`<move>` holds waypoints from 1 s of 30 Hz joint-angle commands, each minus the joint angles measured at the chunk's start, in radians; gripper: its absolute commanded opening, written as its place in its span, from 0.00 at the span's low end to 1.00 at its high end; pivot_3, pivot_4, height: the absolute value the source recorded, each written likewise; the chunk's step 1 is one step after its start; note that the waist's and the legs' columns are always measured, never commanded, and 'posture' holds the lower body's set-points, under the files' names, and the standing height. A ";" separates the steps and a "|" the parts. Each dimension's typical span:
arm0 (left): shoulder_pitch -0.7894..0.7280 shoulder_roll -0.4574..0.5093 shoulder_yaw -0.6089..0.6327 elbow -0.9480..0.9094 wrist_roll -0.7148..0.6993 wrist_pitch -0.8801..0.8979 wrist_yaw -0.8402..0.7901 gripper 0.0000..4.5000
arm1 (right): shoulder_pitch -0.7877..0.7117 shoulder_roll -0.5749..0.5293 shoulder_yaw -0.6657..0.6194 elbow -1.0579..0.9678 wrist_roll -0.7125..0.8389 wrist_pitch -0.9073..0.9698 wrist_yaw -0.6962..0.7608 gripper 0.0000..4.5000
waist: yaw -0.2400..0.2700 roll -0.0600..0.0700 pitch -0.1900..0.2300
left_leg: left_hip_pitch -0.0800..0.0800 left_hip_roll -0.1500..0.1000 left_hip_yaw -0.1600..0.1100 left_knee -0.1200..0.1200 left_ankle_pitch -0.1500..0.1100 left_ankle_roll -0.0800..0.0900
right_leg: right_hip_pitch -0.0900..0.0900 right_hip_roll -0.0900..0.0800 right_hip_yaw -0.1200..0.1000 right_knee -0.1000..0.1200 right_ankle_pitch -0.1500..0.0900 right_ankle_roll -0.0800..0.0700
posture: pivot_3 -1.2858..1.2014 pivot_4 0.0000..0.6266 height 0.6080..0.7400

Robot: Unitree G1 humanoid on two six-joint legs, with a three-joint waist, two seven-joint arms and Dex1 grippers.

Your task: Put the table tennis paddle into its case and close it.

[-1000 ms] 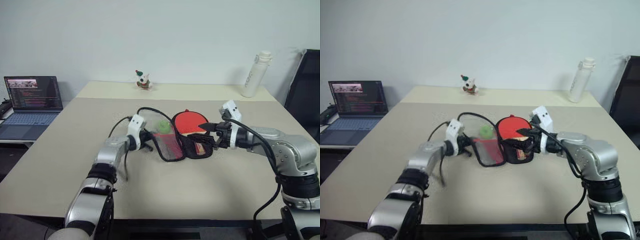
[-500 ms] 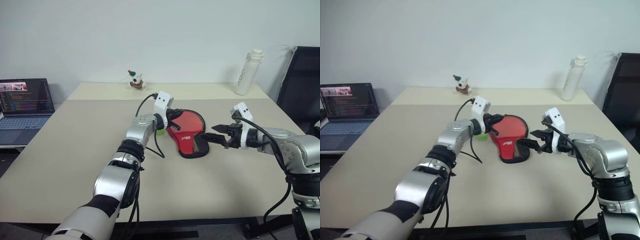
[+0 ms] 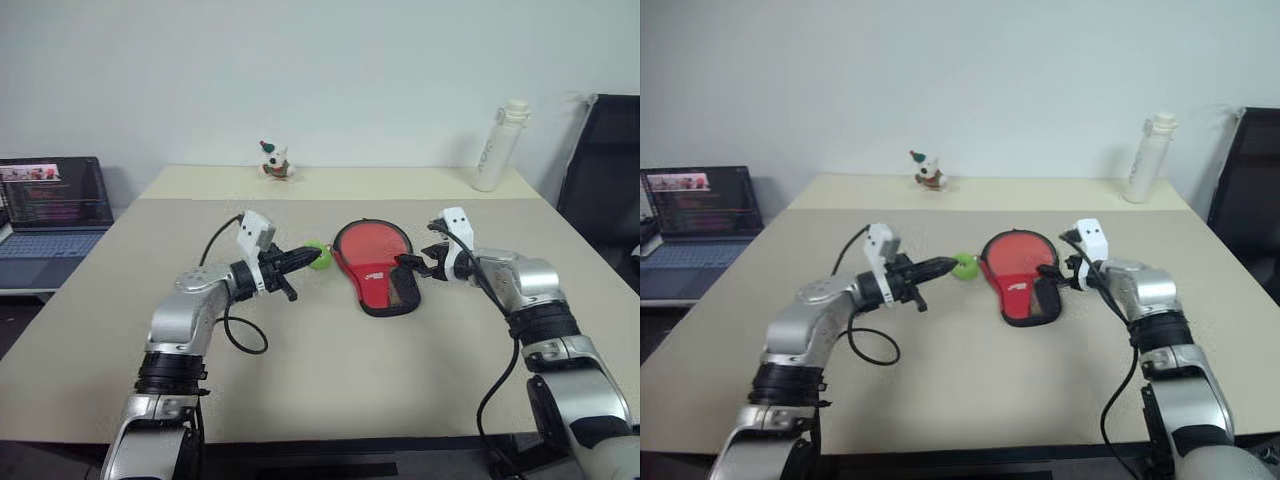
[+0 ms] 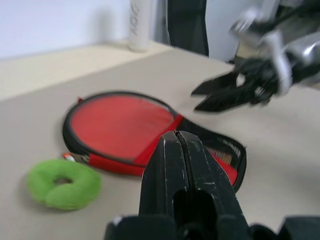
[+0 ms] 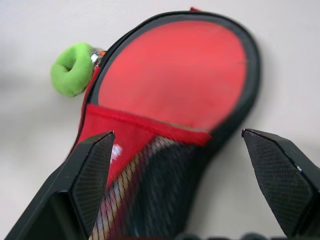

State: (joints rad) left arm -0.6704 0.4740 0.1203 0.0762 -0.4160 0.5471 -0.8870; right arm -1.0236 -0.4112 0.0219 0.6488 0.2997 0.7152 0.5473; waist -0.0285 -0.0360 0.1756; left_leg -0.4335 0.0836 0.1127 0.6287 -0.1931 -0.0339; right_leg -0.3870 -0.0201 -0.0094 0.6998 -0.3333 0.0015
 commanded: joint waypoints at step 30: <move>0.258 0.169 0.142 -0.301 -0.148 0.158 0.141 0.00 | -0.160 0.195 -0.019 0.598 -0.234 -0.250 0.150 0.20 | -0.032 -0.001 -0.001 | 0.005 0.001 0.001 0.000 0.000 0.000 | 0.001 0.001 0.003 0.006 0.000 0.000 | 0.52 0.24 1.00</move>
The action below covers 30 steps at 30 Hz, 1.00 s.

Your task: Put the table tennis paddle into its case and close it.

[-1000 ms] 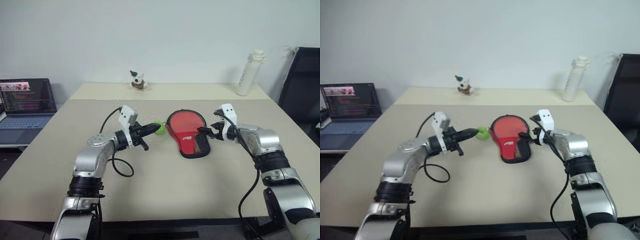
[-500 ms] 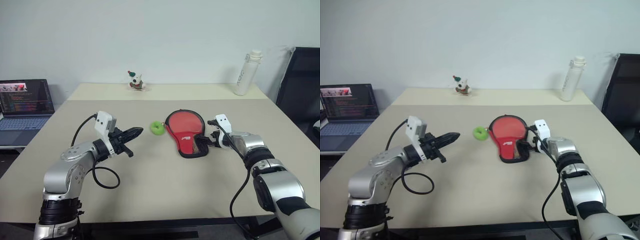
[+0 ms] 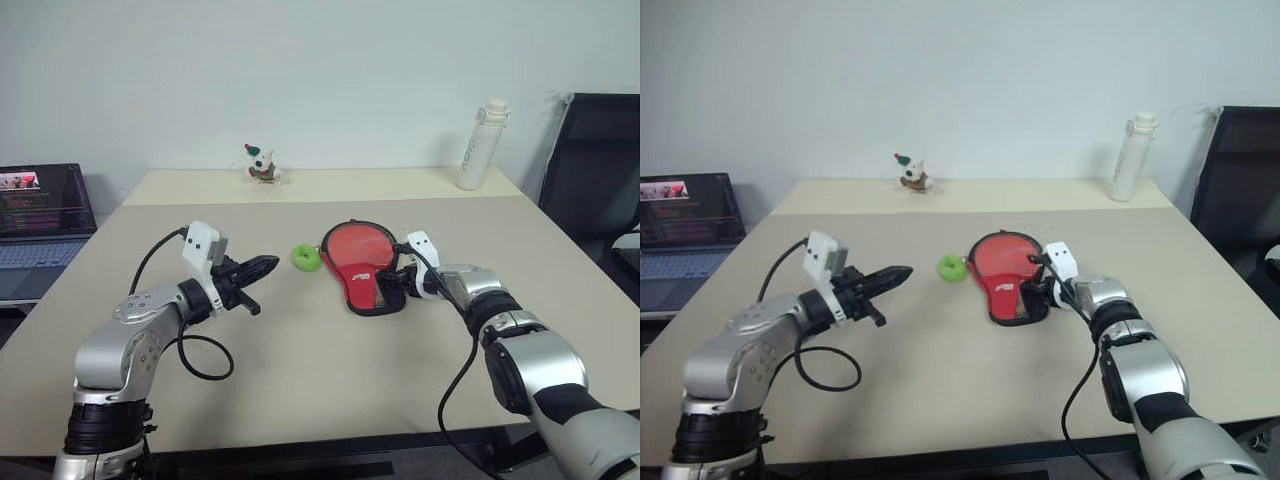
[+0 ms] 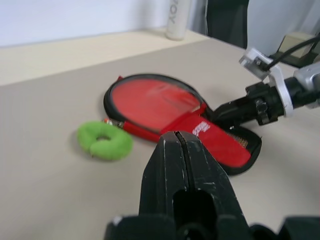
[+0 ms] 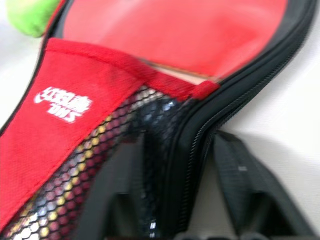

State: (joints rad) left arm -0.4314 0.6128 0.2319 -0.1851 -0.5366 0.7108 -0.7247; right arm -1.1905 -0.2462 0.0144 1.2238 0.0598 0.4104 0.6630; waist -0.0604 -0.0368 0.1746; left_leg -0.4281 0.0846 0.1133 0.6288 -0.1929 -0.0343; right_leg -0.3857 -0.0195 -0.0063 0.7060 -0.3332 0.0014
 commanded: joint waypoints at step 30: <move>0.547 0.275 0.171 -0.300 -0.242 0.017 -0.328 0.00 | 0.555 0.215 -0.125 -1.338 0.345 1.189 -0.227 0.00 | -0.007 -0.001 -0.001 | -0.003 0.001 -0.002 -0.005 -0.003 0.002 | -0.003 0.000 -0.002 -0.003 -0.001 -0.002 | 0.52 0.24 1.00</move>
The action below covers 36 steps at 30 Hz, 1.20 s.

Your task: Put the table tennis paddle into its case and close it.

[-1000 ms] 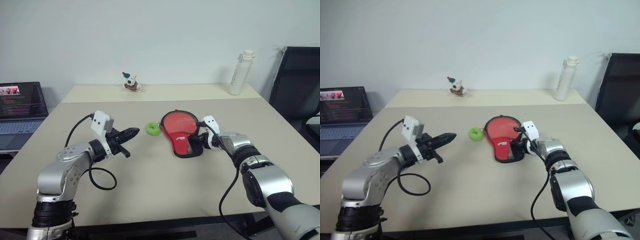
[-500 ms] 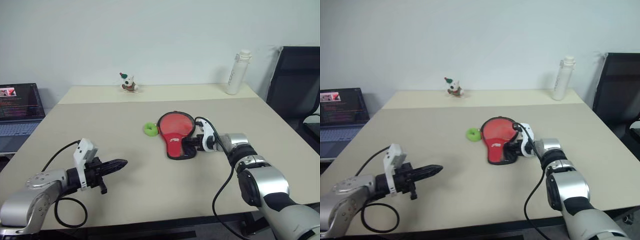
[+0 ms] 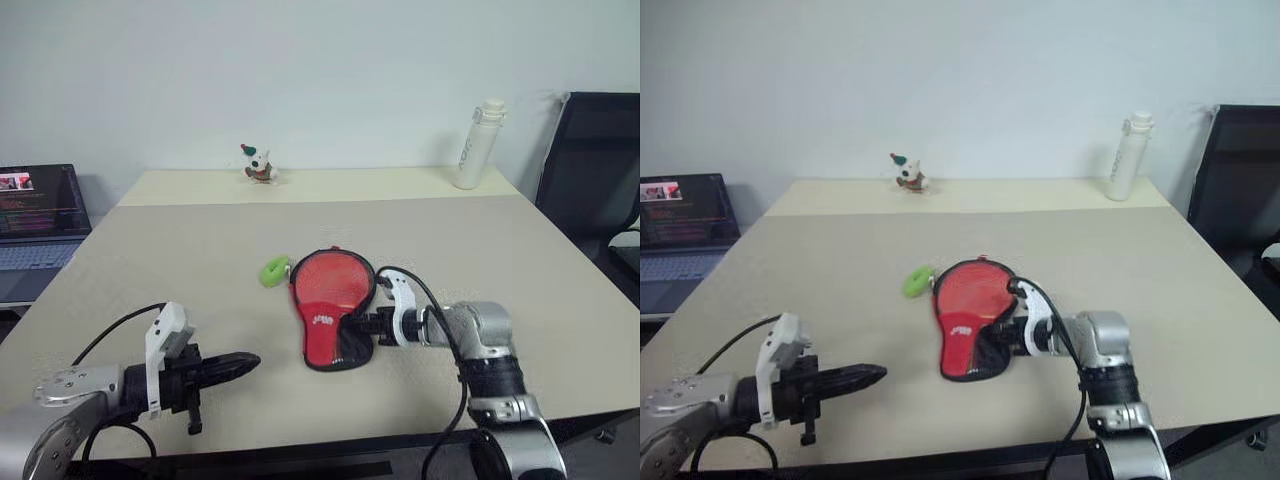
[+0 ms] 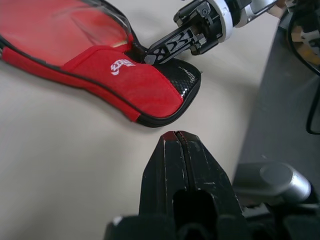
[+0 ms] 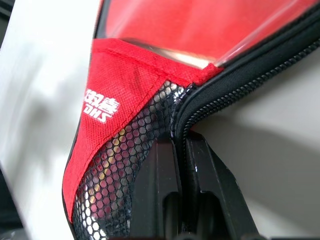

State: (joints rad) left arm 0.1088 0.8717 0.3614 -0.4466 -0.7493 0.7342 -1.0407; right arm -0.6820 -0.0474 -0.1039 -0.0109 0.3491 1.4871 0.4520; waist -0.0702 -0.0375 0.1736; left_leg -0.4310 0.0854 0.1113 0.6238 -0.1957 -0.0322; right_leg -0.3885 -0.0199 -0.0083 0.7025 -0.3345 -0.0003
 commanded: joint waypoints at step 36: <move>-0.005 0.051 0.026 0.006 -0.009 -0.054 -0.052 0.00 | 0.325 -0.084 -0.139 -0.253 1.082 0.116 -0.872 0.00 | 0.015 -0.001 0.000 | -0.001 -0.001 -0.001 -0.001 -0.001 0.001 | 0.001 0.000 -0.001 -0.004 0.000 0.000 | 0.52 0.24 1.00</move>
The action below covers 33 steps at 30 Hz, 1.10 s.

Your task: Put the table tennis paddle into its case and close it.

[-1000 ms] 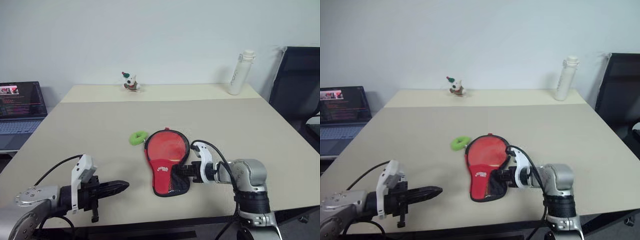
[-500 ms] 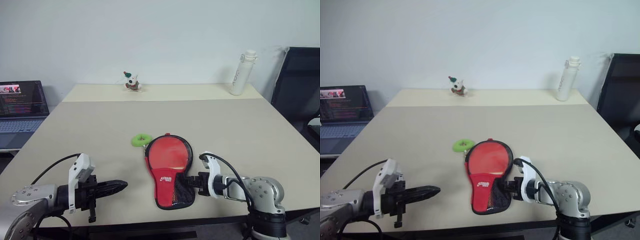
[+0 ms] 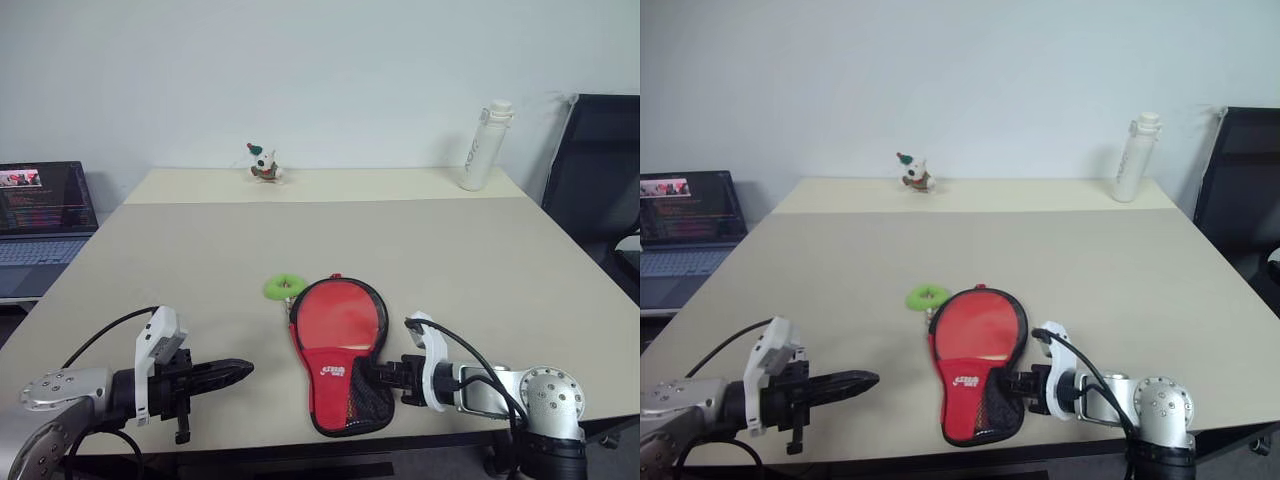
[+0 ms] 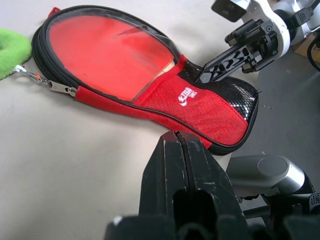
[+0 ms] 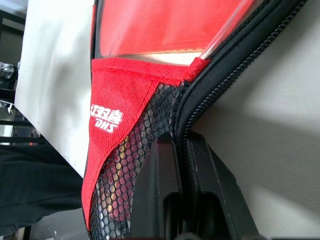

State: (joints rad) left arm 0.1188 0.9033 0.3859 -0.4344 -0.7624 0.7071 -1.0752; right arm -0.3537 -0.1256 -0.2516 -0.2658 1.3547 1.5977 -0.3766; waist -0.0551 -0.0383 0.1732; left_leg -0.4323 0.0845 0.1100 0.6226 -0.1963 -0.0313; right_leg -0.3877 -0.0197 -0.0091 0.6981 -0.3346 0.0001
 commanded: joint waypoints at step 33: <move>-0.186 -0.065 -0.009 0.138 0.071 -0.004 0.234 0.00 | -0.377 -0.309 0.439 0.046 -0.470 -0.651 0.619 1.00 | 0.007 -0.001 -0.001 | -0.001 0.000 -0.001 0.001 0.000 0.000 | 0.000 0.000 0.000 0.000 0.001 0.001 | 0.52 0.24 1.00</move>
State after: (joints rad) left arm -0.0539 0.8400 0.3593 -0.2808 -0.6852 0.6974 -0.8568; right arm -0.7041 -0.4435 0.1789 -0.2265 0.9416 1.0070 0.2014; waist -0.0480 -0.0395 0.1726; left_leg -0.4332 0.0844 0.1097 0.6239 -0.1963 -0.0309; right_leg -0.3881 -0.0196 -0.0089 0.6977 -0.3340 0.0011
